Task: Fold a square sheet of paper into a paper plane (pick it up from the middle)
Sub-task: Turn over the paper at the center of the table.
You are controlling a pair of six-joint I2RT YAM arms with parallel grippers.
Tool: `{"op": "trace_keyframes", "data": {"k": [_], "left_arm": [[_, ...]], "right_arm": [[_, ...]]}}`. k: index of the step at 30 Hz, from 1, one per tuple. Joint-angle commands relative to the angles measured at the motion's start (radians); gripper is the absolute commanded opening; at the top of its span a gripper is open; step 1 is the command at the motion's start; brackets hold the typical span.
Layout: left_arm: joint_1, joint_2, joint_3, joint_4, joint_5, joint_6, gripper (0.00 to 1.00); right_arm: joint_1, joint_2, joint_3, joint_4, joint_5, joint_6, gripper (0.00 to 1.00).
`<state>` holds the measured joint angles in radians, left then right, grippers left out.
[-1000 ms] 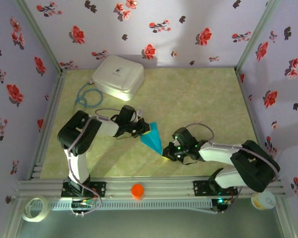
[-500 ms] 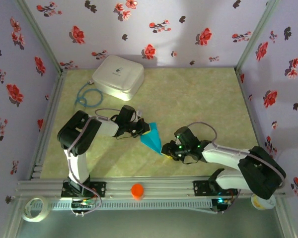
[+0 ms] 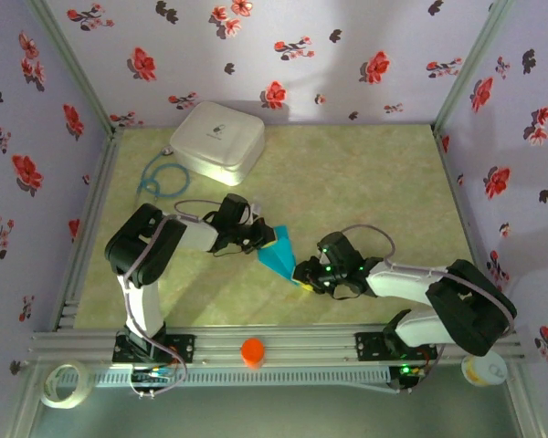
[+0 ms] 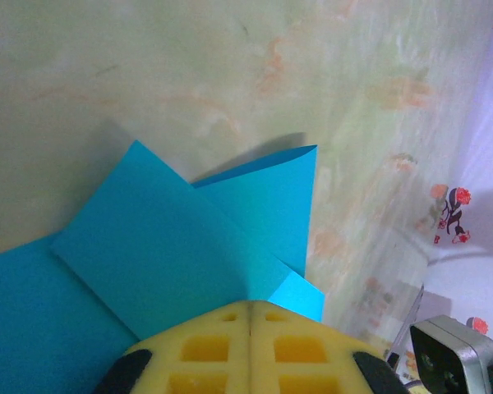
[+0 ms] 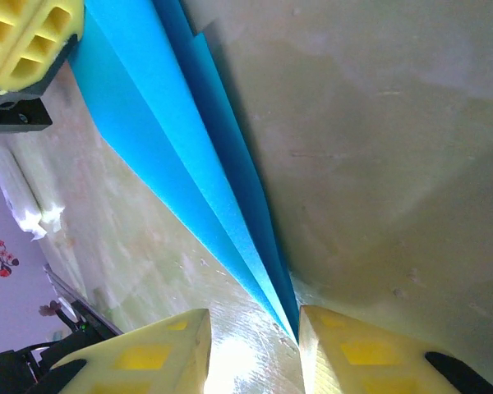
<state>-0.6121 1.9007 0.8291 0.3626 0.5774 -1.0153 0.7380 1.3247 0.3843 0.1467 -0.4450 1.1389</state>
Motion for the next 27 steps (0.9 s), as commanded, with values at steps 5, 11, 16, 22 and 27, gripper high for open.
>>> {"op": "trace_keyframes", "data": {"k": [5,11,16,22,27], "left_arm": [[0.006,-0.015,-0.016,-0.033,-0.013,-0.002,0.0],[0.006,-0.014,-0.014,-0.033,-0.013,-0.006,0.0],[0.006,-0.014,-0.013,-0.033,-0.013,-0.007,0.0],[0.006,-0.013,-0.01,-0.035,-0.011,-0.008,0.0],[0.006,-0.016,-0.01,-0.037,-0.011,-0.006,0.0]], "right_arm": [[0.003,0.014,-0.007,0.007,0.003,0.024,0.35],[0.003,0.029,-0.007,-0.006,-0.008,0.024,0.35],[0.003,0.044,0.003,0.015,-0.033,0.022,0.34],[0.003,0.047,0.012,0.05,-0.041,0.025,0.34],[0.001,0.044,0.006,0.083,-0.021,0.03,0.35]]}}
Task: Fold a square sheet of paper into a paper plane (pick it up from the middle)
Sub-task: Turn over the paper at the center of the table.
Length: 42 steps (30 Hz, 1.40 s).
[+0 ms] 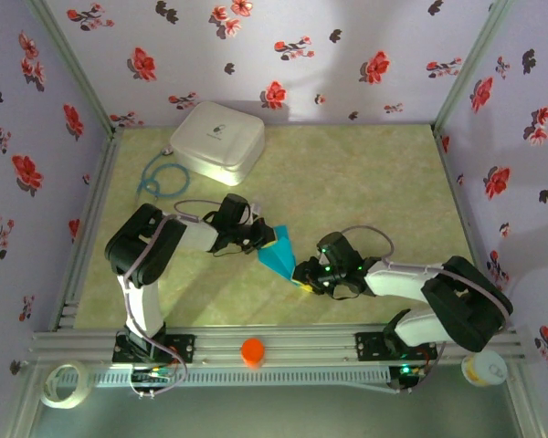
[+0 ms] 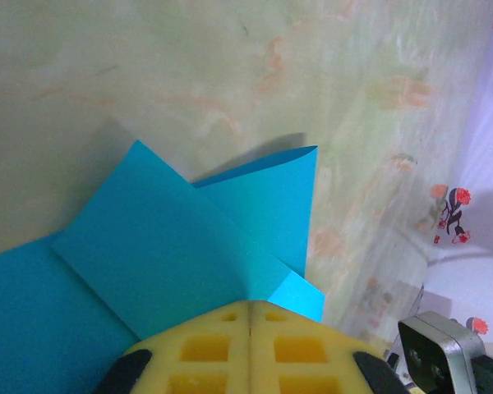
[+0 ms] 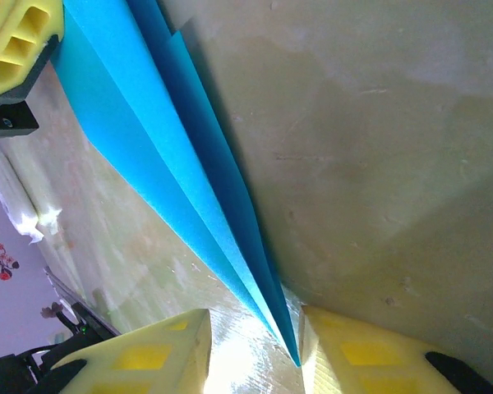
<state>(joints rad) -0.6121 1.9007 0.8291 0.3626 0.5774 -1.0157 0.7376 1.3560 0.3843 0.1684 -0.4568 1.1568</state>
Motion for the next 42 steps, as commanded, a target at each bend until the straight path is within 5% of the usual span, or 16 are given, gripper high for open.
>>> {"op": "trace_keyframes", "data": {"k": [1,21,36,42], "left_arm": [[0.006,-0.014,-0.009,-0.037,-0.01,-0.007,0.0],[0.006,-0.015,-0.01,-0.033,-0.007,-0.009,0.0],[0.005,-0.041,-0.004,-0.029,-0.004,-0.014,0.0],[0.005,-0.137,0.011,-0.042,0.008,-0.002,0.21]], "right_arm": [[0.002,0.014,0.006,0.07,-0.011,0.012,0.35],[-0.015,0.024,-0.017,0.142,-0.011,0.004,0.31],[-0.02,-0.005,-0.038,0.158,-0.022,0.0,0.08],[-0.02,-0.074,-0.016,0.063,0.003,-0.05,0.03]]}}
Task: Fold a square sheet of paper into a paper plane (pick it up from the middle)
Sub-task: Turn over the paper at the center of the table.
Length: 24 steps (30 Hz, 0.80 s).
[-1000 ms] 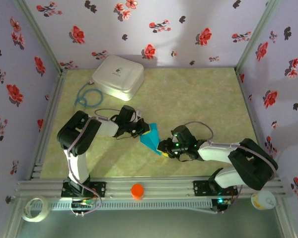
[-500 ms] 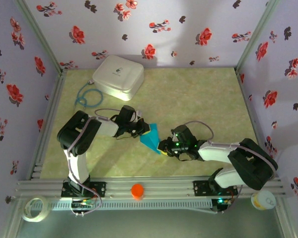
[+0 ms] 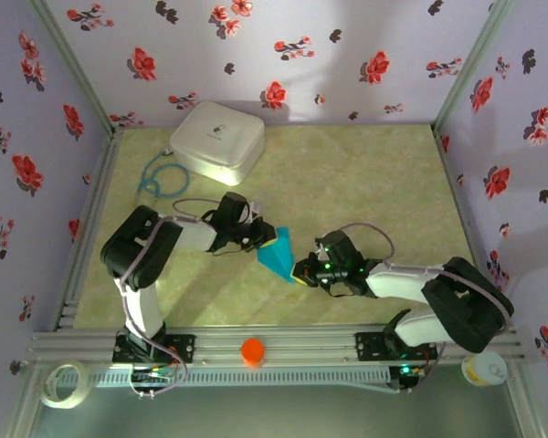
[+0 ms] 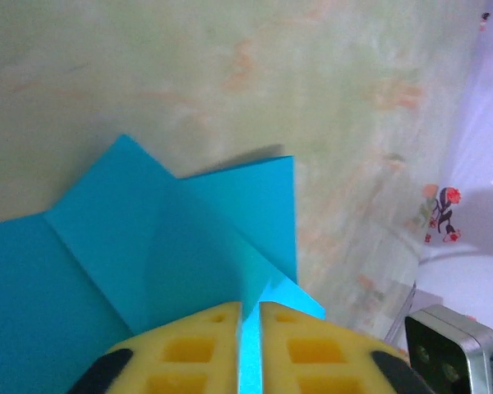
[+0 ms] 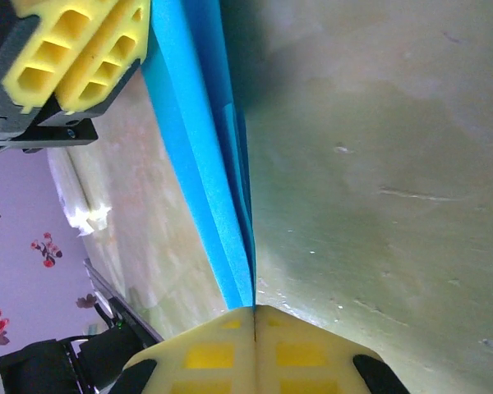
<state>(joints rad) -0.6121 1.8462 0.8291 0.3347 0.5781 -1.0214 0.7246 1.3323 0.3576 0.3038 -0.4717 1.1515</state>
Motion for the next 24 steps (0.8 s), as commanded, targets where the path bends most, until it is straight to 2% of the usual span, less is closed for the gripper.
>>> {"op": "trace_keyframes", "data": {"k": [1,6,13,17,19,24], "left_arm": [[0.004,-0.105,0.015,-0.026,0.003,0.012,0.23],[0.004,-0.248,0.03,-0.158,-0.076,0.114,0.31],[0.006,-0.416,0.017,-0.325,-0.24,0.252,0.32],[0.009,-0.488,-0.011,-0.353,-0.304,0.289,0.32],[0.012,-0.522,-0.028,-0.355,-0.33,0.297,0.32],[0.028,-0.594,-0.078,-0.356,-0.398,0.296,0.33]], "right_arm": [[-0.007,-0.074,0.024,-0.12,0.04,-0.067,0.03],[0.001,-0.221,0.139,-0.455,0.201,-0.259,0.02],[0.046,-0.308,0.306,-0.742,0.456,-0.449,0.01],[0.095,-0.273,0.411,-0.919,0.682,-0.506,0.0],[0.113,-0.239,0.458,-0.994,0.755,-0.524,0.0],[0.208,-0.105,0.583,-1.168,1.032,-0.53,0.0]]}}
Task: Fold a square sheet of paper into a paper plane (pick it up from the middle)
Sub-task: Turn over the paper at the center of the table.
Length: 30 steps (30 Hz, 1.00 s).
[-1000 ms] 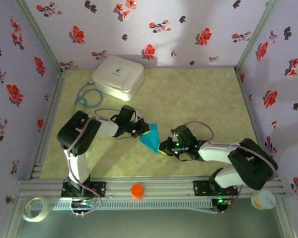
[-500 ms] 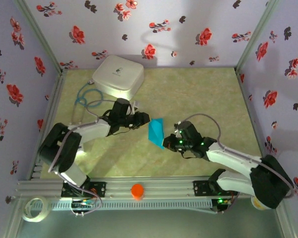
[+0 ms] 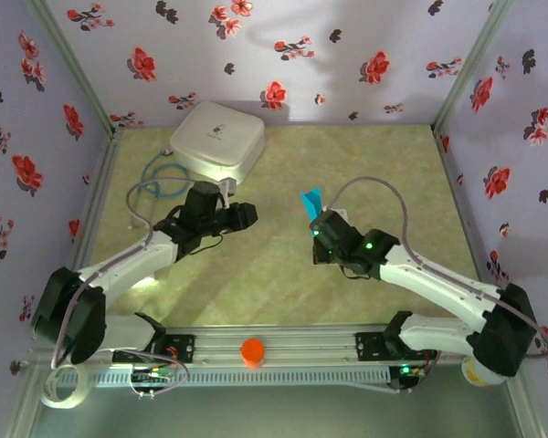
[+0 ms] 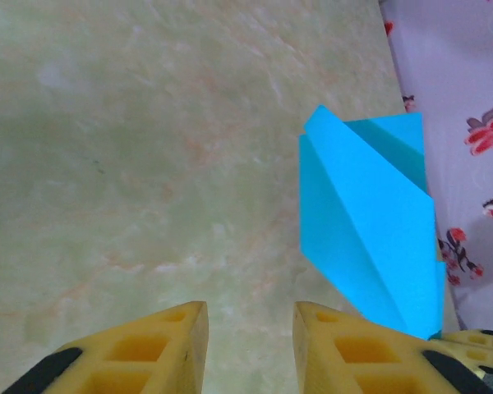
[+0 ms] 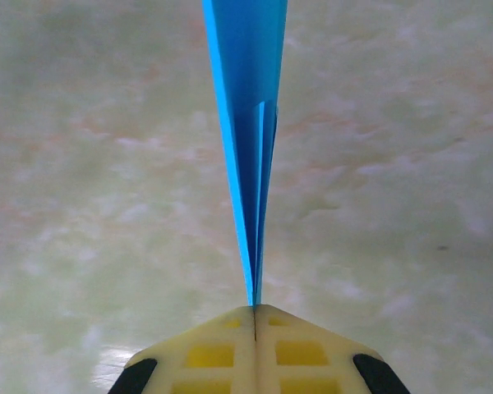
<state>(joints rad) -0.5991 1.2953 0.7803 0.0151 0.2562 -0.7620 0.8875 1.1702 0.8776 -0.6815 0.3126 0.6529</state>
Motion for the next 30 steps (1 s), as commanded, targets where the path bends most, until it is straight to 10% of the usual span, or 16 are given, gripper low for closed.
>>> {"op": "trace_keyframes", "data": {"k": [1,8,30], "left_arm": [[0.02,-0.054,-0.037,-0.037,-0.087,0.036,0.33],[0.059,-0.129,-0.099,-0.043,-0.144,0.002,0.33],[0.139,-0.249,-0.178,-0.066,-0.162,-0.043,0.43]], "right_arm": [[0.063,0.092,0.088,-0.225,0.302,-0.018,0.0],[0.162,0.313,0.201,-0.337,0.5,0.06,0.0],[0.22,0.519,0.208,-0.034,0.029,-0.132,0.15]]}}
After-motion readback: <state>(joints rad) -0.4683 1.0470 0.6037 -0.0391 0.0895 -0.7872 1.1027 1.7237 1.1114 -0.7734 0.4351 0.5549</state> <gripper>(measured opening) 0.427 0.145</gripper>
